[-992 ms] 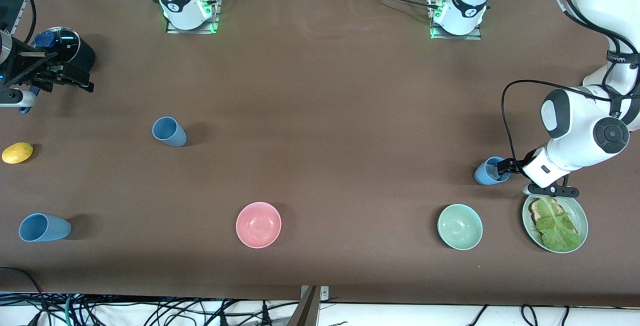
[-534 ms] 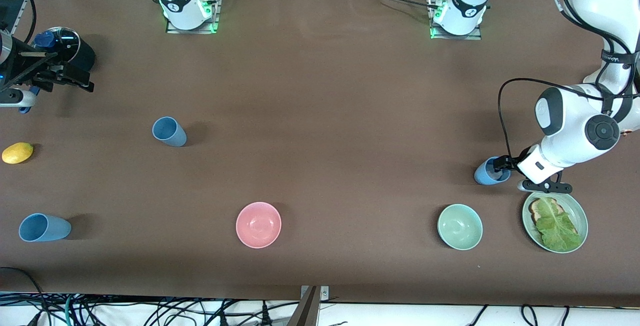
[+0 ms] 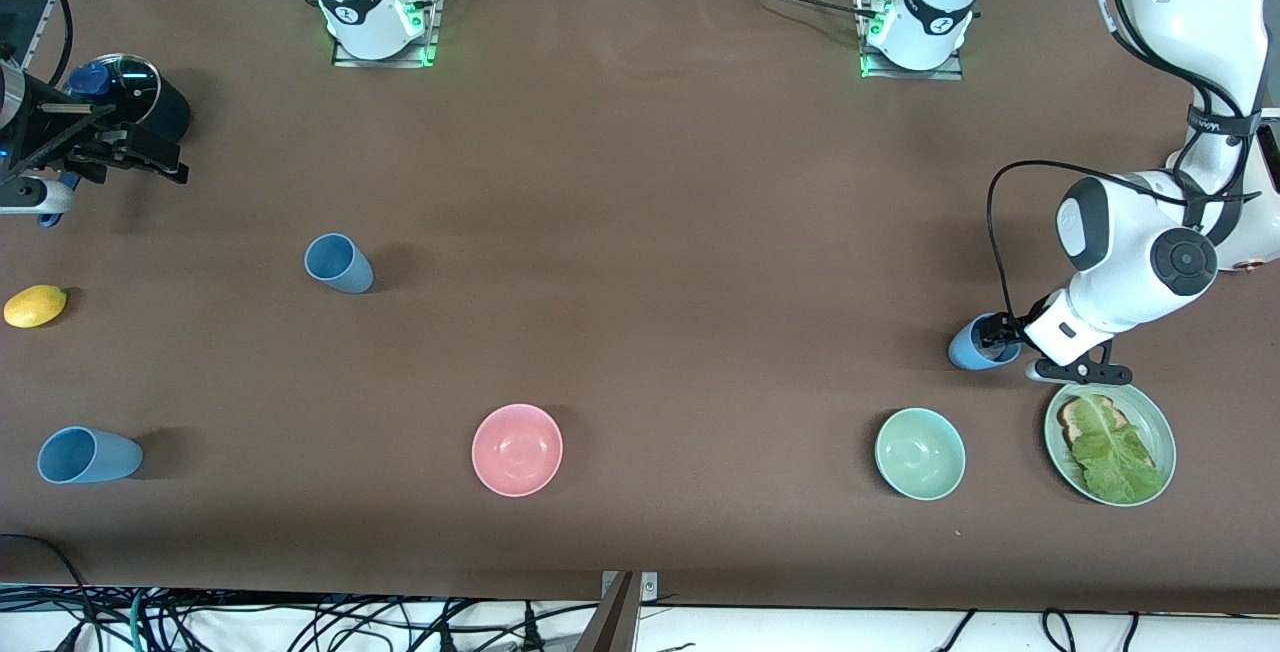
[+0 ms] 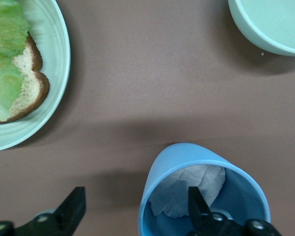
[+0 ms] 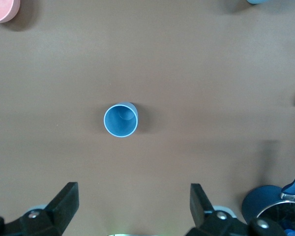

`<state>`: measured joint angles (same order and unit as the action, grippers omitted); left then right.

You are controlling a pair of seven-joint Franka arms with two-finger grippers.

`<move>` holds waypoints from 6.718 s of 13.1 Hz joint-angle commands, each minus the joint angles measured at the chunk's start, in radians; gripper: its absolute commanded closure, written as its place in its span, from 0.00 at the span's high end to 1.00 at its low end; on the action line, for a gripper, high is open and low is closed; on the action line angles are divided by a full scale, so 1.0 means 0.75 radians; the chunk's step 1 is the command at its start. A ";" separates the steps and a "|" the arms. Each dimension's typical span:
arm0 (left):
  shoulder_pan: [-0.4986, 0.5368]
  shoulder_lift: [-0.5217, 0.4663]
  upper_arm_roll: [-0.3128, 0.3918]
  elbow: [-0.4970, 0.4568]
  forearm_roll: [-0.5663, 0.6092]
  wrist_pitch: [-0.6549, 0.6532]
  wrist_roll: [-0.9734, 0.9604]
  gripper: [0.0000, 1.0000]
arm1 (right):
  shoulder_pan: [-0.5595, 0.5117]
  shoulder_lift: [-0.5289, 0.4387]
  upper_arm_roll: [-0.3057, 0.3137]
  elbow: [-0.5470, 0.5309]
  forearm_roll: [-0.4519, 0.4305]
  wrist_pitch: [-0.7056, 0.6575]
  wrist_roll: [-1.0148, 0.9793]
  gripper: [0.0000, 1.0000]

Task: Stack blue cups with both arms
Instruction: 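Lower the left gripper and close it on the tissue cup's rim, then lift the tissue cup and carry it toward the table center, then set the tissue cup down with the left gripper while the right gripper grasps a cup, then carry the blue cup over the tissue cup while the left gripper withdraws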

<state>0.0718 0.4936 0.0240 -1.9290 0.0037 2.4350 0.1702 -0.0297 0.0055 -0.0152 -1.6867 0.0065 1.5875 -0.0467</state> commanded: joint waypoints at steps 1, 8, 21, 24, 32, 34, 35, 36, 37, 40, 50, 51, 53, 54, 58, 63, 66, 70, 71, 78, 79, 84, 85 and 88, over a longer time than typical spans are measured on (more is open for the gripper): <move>0.002 -0.002 -0.003 -0.007 -0.015 0.024 0.008 0.57 | -0.014 -0.003 0.016 0.007 -0.015 -0.016 0.015 1.00; -0.002 -0.006 -0.007 0.005 -0.062 0.014 -0.008 0.00 | -0.014 -0.003 0.016 0.007 -0.015 -0.014 0.013 1.00; -0.095 -0.083 -0.214 0.177 -0.058 -0.316 -0.531 0.00 | -0.014 -0.003 0.016 0.007 -0.013 -0.014 0.013 1.00; -0.224 -0.102 -0.214 0.177 -0.044 -0.318 -0.768 0.00 | -0.014 -0.003 0.016 0.007 -0.013 -0.014 0.013 1.00; -0.578 -0.067 -0.210 0.244 0.025 -0.312 -1.422 0.00 | -0.020 0.019 0.010 0.007 -0.007 0.002 0.013 1.00; -0.666 -0.018 -0.210 0.287 0.046 -0.306 -1.574 0.00 | -0.016 0.060 0.010 0.011 -0.021 0.004 -0.017 1.00; -0.707 0.004 -0.208 0.304 0.046 -0.299 -1.633 0.00 | -0.016 0.101 0.010 0.019 -0.027 0.004 -0.028 1.00; -0.740 0.037 -0.208 0.330 0.046 -0.293 -1.693 0.00 | -0.016 0.166 0.012 0.030 -0.053 0.004 -0.028 1.00; -0.770 0.066 -0.208 0.353 0.044 -0.285 -1.734 0.00 | -0.014 0.237 0.012 0.036 -0.086 0.010 -0.026 1.00; -0.909 0.172 -0.177 0.396 0.044 -0.181 -1.906 0.00 | -0.006 0.322 0.020 -0.064 -0.084 0.198 -0.020 1.00; -0.988 0.264 -0.147 0.441 0.042 -0.101 -2.014 0.09 | 0.031 0.224 0.041 -0.735 -0.095 0.986 0.017 1.00; -0.988 0.262 -0.146 0.441 0.042 -0.103 -2.019 0.35 | 0.029 0.212 0.033 -0.747 -0.095 0.986 0.007 1.00; -0.988 0.252 -0.144 0.441 0.044 -0.105 -2.067 0.68 | 0.029 0.191 0.018 -0.774 -0.095 0.984 0.003 1.00; -0.988 0.250 -0.144 0.441 0.058 -0.107 -2.092 0.80 | 0.029 0.199 0.012 -0.774 -0.095 0.990 0.003 1.00; -0.979 0.207 -0.146 0.443 0.128 -0.162 -2.143 0.99 | 0.031 0.230 0.004 -0.776 -0.095 0.994 0.003 1.00; -0.973 0.130 -0.153 0.447 0.124 -0.293 -2.141 0.99 | 0.031 0.267 0.010 -0.774 -0.095 1.010 0.017 0.38; -0.967 0.054 -0.161 0.508 0.110 -0.474 -2.133 0.99 | 0.033 0.295 0.016 -0.772 -0.086 1.058 0.025 0.00; -0.912 0.017 -0.161 0.639 0.085 -0.712 -2.044 0.99 | 0.056 0.300 0.018 -0.754 -0.080 1.050 0.027 0.00; -0.871 -0.014 -0.159 0.637 0.055 -0.735 -1.972 0.99 | 0.078 0.300 0.020 -0.731 -0.074 1.039 0.027 0.00; -0.509 -0.167 -0.149 0.702 -0.007 -1.029 -1.167 0.99 | 0.380 0.356 0.022 -0.217 -0.072 0.457 0.462 0.00; -0.456 -0.175 -0.149 0.731 -0.005 -1.070 -1.050 0.99 | 0.440 0.385 0.022 -0.123 -0.070 0.383 0.544 0.00; -0.237 -0.206 -0.132 0.809 -0.005 -1.213 -0.553 0.99 | 0.698 0.557 0.022 0.242 0.046 0.242 0.870 0.00; -0.188 -0.218 -0.132 0.809 -0.003 -1.216 -0.455 0.99 | 0.747 0.608 0.022 0.313 0.051 0.240 0.917 0.00; -0.053 -0.251 -0.136 0.809 0.005 -1.260 -0.199 0.99 | 0.863 0.761 0.022 0.557 0.069 0.227 1.052 0.00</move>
<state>-0.0194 0.3289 -0.0678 -1.3281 0.0190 1.5294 -0.0954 0.5718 0.4720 0.0124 -1.4455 0.0422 1.8120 0.6872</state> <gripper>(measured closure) 0.004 0.943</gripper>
